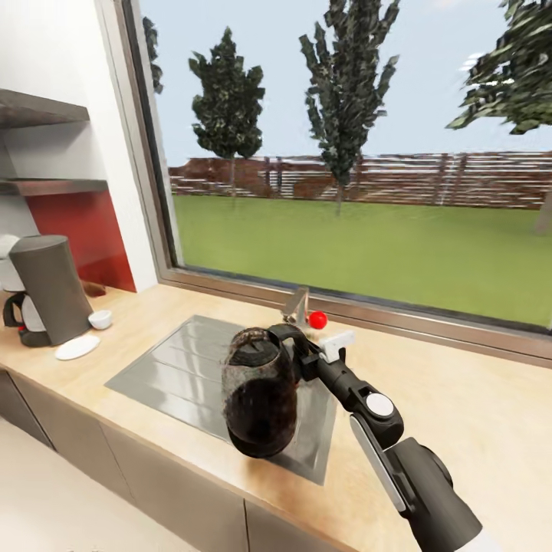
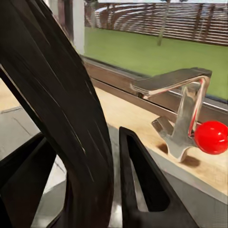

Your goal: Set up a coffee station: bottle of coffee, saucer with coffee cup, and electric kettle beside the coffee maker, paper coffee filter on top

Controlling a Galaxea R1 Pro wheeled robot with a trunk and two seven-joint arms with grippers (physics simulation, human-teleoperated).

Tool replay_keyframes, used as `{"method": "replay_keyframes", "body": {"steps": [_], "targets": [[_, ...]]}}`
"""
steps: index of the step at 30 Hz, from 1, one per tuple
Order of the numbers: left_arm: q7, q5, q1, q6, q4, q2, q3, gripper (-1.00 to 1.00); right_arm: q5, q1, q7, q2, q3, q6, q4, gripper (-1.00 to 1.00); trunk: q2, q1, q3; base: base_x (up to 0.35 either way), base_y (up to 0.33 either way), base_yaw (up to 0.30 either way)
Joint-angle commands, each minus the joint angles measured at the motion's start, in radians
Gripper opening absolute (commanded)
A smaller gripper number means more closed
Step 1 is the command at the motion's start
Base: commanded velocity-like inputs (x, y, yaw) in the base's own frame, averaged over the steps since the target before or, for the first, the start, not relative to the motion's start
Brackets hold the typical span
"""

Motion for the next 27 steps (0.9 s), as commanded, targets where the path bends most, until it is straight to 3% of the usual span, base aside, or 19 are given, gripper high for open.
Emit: {"method": "replay_keyframes", "body": {"steps": [1, 20, 27], "targets": [[0.0, 0.01, -0.002, -0.006, 0.004, 0.0, -0.009, 1.0, -0.01, -0.001, -0.002, 0.0, 0.001, 0.006, -0.002, -1.0, -0.002, 0.001, -0.001, 0.132, 0.267, 0.246], [0.001, 0.01, -0.002, -0.006, 0.004, -0.001, -0.008, 1.0, -0.01, -0.001, -0.001, 0.0, 0.001, 0.006, 0.0, -1.0, -0.002, 0.001, 0.015, 0.109, 0.297, 0.245], [0.001, 0.01, -0.002, -0.006, 0.003, -0.002, -0.008, 1.0, -0.01, -0.001, -0.002, 0.0, 0.001, 0.006, 0.0, -1.0, -0.002, 0.001, 0.016, 0.218, 0.268, 0.045]]}}
